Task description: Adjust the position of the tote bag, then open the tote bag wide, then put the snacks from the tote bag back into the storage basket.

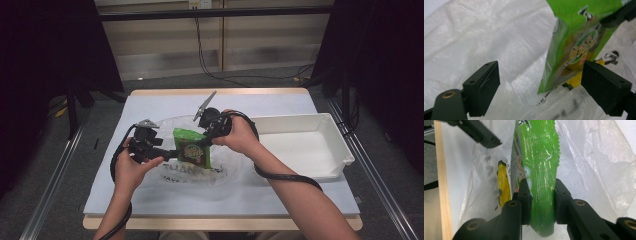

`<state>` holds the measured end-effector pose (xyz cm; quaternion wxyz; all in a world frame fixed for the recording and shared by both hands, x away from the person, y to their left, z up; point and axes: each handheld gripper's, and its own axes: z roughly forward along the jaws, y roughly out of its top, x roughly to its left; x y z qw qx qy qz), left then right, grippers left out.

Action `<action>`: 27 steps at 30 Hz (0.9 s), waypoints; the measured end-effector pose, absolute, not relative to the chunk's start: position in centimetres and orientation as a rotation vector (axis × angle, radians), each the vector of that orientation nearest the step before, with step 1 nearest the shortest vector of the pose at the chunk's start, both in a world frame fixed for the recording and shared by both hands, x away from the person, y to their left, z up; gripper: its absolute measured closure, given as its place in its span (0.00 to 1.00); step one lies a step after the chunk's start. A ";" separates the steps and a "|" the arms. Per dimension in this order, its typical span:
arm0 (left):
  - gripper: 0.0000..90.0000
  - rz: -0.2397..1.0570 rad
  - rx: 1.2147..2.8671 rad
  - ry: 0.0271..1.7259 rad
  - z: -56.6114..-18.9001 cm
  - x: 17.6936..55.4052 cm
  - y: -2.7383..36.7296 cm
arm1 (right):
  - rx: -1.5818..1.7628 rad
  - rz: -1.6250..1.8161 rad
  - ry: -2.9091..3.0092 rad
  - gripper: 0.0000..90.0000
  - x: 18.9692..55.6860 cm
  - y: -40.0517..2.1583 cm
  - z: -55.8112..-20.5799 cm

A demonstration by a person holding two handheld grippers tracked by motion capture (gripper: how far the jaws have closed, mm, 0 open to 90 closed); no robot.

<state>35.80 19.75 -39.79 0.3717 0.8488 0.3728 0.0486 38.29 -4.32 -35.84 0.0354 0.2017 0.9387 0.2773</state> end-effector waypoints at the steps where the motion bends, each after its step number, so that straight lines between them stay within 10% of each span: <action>1: 0.16 0.126 2.171 0.961 -39.8 35.7 19.7 | 0.606 0.853 2.885 0.81 38.4 -4.4 -35.7; 27: 0.12 0.089 2.183 0.946 -40.7 35.1 18.9 | 0.666 0.935 2.808 0.82 38.9 -6.3 -31.1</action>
